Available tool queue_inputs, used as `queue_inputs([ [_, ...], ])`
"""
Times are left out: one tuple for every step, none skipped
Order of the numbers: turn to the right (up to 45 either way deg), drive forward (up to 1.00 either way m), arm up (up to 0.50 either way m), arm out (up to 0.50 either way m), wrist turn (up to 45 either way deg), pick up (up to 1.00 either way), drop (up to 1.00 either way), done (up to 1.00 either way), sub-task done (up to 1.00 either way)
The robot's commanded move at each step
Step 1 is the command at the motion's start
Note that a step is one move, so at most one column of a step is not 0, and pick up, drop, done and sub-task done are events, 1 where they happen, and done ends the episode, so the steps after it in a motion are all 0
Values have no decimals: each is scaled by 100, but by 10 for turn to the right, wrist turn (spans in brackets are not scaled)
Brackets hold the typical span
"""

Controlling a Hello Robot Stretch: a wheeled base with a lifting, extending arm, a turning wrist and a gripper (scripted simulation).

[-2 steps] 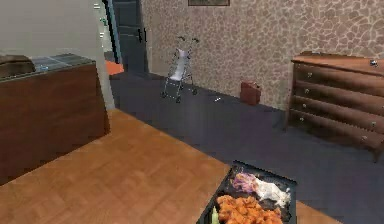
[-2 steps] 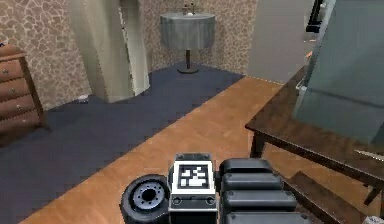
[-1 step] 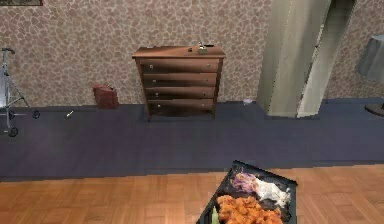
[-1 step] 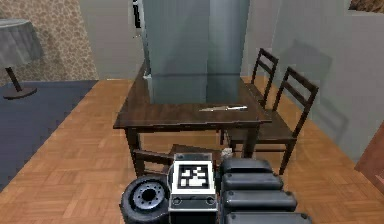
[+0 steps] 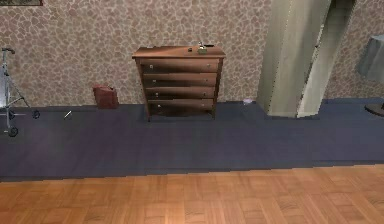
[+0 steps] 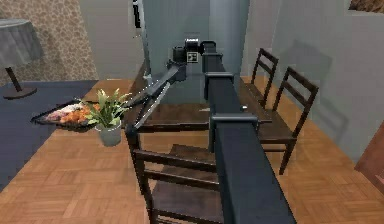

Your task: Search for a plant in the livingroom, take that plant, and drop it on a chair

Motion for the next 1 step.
queue_inputs([
  [0, 0, 0, 0, 450, 0, 0, 0, 0],
])
